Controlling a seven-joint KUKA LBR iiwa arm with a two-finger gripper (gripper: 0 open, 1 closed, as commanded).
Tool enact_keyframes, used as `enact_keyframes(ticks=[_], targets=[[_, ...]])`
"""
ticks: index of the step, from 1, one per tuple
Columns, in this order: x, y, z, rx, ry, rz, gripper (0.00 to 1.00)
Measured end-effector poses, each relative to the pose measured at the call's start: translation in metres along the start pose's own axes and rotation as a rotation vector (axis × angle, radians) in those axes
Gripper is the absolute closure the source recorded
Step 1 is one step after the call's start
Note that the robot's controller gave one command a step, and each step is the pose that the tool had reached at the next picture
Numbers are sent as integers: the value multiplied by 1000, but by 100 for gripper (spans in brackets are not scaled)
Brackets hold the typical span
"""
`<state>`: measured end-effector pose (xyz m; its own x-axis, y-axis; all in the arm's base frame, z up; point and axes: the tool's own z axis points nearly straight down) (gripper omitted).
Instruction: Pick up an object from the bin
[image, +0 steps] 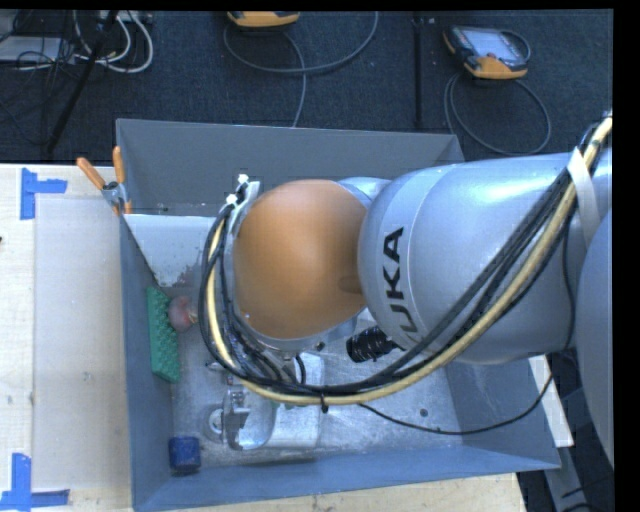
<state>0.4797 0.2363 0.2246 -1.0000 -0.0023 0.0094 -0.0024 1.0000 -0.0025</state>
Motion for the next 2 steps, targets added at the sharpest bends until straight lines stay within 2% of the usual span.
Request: enact_keyframes(ticks=[1, 2], targets=[[-7, -53, 112, 3, 1, 98, 0], [-13, -66, 155, -6, -11, 130, 0]])
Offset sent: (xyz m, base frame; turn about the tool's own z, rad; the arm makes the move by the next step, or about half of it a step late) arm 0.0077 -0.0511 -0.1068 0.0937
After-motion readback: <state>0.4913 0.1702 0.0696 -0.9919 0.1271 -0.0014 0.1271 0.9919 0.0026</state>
